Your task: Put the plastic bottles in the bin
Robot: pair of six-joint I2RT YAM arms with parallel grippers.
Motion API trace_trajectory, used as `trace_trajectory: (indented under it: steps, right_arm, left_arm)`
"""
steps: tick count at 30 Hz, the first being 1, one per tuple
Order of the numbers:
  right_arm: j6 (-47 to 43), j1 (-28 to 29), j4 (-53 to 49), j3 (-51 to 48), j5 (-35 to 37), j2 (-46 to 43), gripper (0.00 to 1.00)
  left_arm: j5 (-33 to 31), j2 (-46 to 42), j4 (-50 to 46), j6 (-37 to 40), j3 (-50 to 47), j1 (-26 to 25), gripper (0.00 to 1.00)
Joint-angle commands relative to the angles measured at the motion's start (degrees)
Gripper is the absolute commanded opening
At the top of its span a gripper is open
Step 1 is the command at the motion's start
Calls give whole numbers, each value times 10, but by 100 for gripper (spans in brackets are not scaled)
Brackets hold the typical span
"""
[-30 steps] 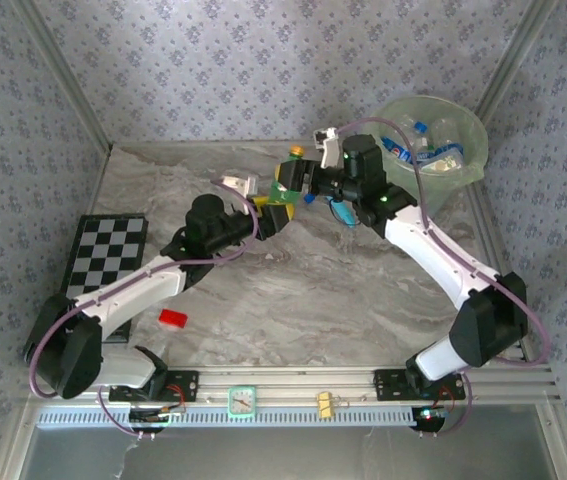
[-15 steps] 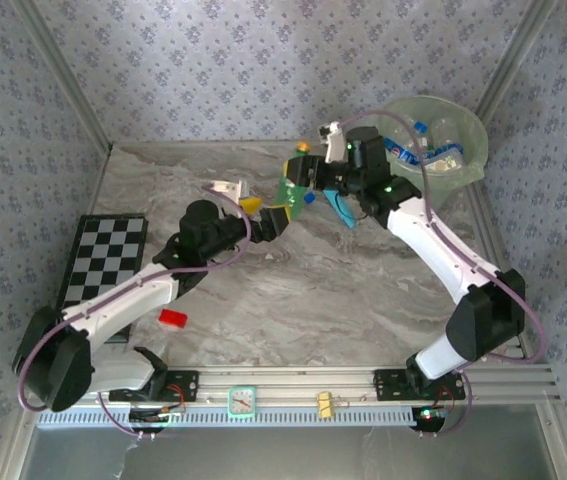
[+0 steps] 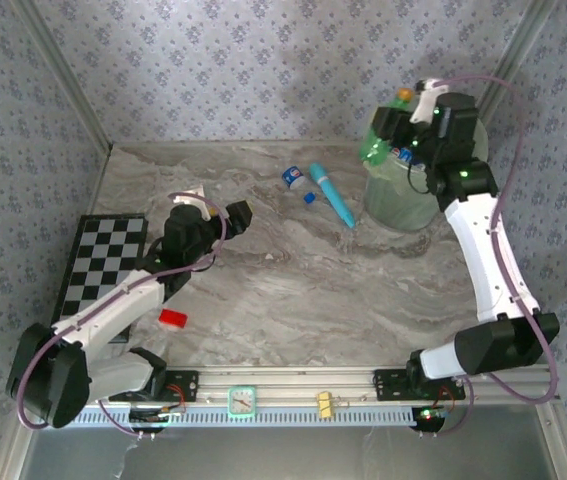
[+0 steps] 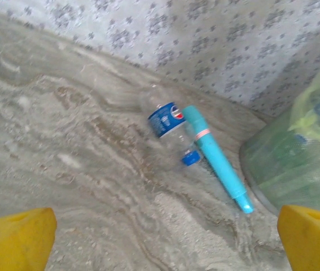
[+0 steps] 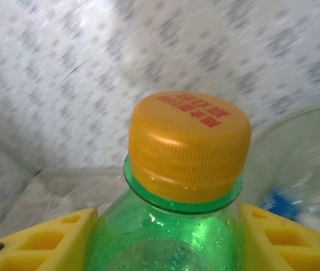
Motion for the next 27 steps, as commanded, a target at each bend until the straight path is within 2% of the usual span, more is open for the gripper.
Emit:
trace_trajectory:
  steps: [1, 5, 9, 16, 21, 24, 27]
  right_arm:
    - [1, -37, 49, 21, 42, 14, 55]
    - [29, -68, 95, 28, 60, 49, 55]
    - [71, -91, 125, 52, 50, 102, 55]
    - [143, -110, 103, 128, -24, 212, 54]
    - [175, -116, 101, 128, -52, 238, 56]
    - [185, -122, 101, 118, -61, 240, 61]
    - [202, -132, 88, 110, -45, 234, 73]
  left_arm:
    - [-3, 5, -12, -33, -9, 1, 100]
    - [2, 8, -16, -41, -13, 1, 100]
    - [5, 10, -18, -42, -13, 1, 100]
    - [9, 14, -26, -43, -10, 1, 100]
    - [8, 11, -31, -44, -14, 1, 100]
    - [5, 11, -34, -42, -15, 1, 100]
    - [-1, 11, -36, -42, -14, 2, 100]
